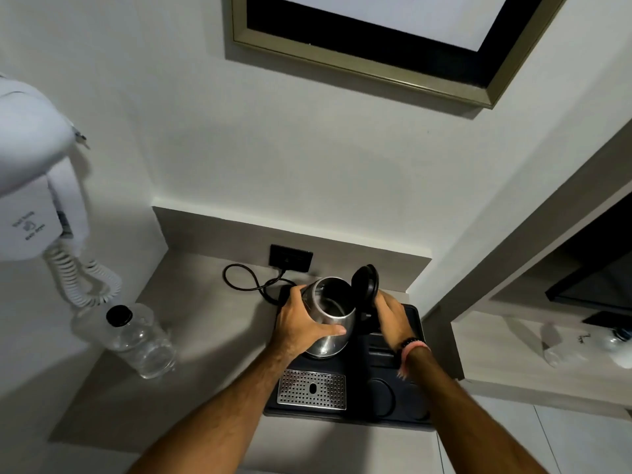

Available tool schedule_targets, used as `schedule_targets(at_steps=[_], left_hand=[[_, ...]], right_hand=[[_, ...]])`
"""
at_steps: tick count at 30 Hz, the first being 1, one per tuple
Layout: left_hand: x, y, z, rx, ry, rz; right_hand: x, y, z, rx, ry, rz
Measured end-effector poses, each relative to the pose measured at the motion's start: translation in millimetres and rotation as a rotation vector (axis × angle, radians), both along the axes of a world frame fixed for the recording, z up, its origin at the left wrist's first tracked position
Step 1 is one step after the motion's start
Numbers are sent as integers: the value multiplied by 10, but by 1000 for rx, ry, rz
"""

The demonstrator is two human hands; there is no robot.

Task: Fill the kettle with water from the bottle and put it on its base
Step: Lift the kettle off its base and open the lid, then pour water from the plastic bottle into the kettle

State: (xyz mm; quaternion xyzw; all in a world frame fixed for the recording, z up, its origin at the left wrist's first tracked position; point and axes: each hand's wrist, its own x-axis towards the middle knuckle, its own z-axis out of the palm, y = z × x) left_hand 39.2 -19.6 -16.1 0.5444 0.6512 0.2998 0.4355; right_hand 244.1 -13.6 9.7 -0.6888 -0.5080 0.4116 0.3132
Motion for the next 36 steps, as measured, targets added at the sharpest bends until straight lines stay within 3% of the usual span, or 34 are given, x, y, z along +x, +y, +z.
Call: schedule_targets(at_steps=[10,18,26,36], left_hand=[[-183,-123,56,65,-46,105],[-867,-171,190,79,-13,237],[-1637,-123,-122,45,68,350],[-1799,-245,-256,-76,41,399]], right_hand=[[-198,-37,273,120,-79,127],[-935,130,426,173,-76,295],[-1745,322,164,137,-53,360],[-2065,431,-304,30,-104,399]])
